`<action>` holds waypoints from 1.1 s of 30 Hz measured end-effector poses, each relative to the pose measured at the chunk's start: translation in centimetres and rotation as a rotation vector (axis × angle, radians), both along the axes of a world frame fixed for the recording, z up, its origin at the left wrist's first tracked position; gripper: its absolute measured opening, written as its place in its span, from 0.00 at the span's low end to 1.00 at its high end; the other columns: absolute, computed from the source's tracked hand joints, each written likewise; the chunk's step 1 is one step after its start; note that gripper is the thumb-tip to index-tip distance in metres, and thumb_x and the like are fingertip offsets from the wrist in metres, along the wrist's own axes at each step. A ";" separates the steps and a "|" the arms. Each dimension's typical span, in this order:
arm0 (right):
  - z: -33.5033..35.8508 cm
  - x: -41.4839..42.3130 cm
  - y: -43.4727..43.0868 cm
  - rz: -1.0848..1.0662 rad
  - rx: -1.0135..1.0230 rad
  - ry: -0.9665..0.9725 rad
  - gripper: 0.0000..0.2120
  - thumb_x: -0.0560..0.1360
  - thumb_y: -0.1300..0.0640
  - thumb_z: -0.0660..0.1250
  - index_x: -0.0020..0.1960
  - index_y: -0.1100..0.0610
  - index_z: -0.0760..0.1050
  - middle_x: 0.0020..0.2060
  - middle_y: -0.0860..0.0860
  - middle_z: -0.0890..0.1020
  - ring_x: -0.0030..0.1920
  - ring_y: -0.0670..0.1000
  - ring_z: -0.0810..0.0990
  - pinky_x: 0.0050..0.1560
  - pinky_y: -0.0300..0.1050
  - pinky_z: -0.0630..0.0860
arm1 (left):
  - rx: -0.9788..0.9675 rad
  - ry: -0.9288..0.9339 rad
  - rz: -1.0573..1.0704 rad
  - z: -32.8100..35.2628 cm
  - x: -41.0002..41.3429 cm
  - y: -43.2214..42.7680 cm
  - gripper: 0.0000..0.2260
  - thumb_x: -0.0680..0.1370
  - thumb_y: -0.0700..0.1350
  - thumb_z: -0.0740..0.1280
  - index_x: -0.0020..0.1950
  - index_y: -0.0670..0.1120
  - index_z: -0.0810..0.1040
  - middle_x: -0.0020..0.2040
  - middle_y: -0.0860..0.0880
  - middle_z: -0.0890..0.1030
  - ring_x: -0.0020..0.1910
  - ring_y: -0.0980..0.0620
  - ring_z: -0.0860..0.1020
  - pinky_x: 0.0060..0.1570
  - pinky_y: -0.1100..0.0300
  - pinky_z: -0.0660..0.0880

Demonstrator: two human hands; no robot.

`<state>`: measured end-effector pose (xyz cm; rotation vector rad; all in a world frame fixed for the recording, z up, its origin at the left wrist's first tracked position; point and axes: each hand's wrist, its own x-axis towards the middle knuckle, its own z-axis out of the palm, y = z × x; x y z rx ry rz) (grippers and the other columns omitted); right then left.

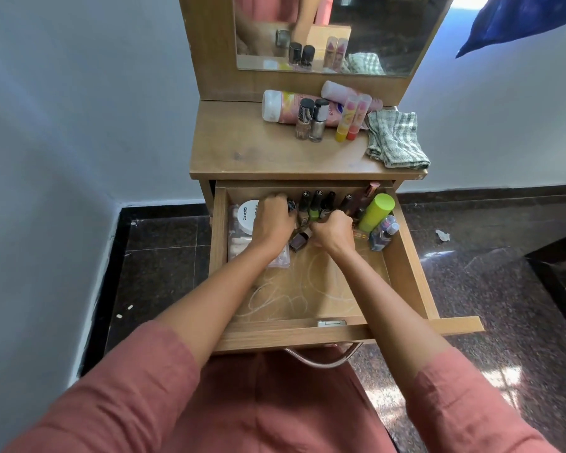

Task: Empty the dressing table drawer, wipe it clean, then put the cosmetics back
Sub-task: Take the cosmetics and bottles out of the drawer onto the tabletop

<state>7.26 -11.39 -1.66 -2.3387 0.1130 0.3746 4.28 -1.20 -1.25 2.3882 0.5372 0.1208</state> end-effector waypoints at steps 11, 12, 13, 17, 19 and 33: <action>-1.0 0.3 0.7 -0.115 0.101 0.116 0.07 0.70 0.58 0.67 0.43 0.61 0.73 0.49 0.63 0.81 0.48 0.61 0.81 0.52 0.53 0.79 | -0.037 0.027 0.139 0.5 0.4 -0.8 0.10 0.76 0.42 0.65 0.56 0.40 0.76 0.53 0.39 0.80 0.52 0.39 0.78 0.47 0.51 0.75; -0.9 0.3 0.6 -0.123 0.112 0.124 0.08 0.69 0.58 0.68 0.44 0.62 0.74 0.48 0.63 0.81 0.47 0.61 0.81 0.52 0.53 0.79 | -0.063 0.017 0.156 0.6 0.4 -0.8 0.10 0.75 0.42 0.66 0.55 0.41 0.76 0.53 0.40 0.80 0.52 0.40 0.78 0.47 0.51 0.75; -0.8 0.3 0.6 -0.127 0.120 0.132 0.09 0.69 0.57 0.69 0.45 0.63 0.75 0.47 0.63 0.81 0.46 0.60 0.82 0.51 0.54 0.79 | -0.094 0.004 0.165 0.6 0.3 -0.8 0.10 0.74 0.42 0.66 0.55 0.42 0.75 0.52 0.41 0.80 0.52 0.40 0.78 0.46 0.52 0.74; -0.3 0.0 0.2 -0.104 0.142 0.124 0.08 0.67 0.58 0.70 0.41 0.62 0.75 0.44 0.62 0.82 0.45 0.59 0.81 0.49 0.52 0.79 | -0.205 -0.049 0.146 0.8 0.0 -0.9 0.12 0.72 0.40 0.68 0.55 0.41 0.75 0.54 0.42 0.79 0.53 0.42 0.78 0.50 0.52 0.75; 0.1 -0.4 0.0 -0.074 0.154 0.097 0.07 0.67 0.60 0.71 0.36 0.59 0.73 0.42 0.62 0.82 0.46 0.60 0.82 0.50 0.55 0.79 | -0.236 -0.055 0.137 0.7 -0.3 -0.8 0.13 0.72 0.40 0.69 0.55 0.41 0.76 0.55 0.42 0.79 0.54 0.44 0.78 0.54 0.52 0.74; 4.5 -3.1 -1.6 0.292 0.121 -0.303 0.08 0.70 0.61 0.70 0.48 0.62 0.80 0.41 0.55 0.83 0.41 0.49 0.78 0.45 0.44 0.74 | -0.214 -0.239 0.009 4.3 -2.6 0.1 0.11 0.72 0.37 0.70 0.54 0.40 0.80 0.52 0.44 0.80 0.51 0.51 0.78 0.52 0.61 0.74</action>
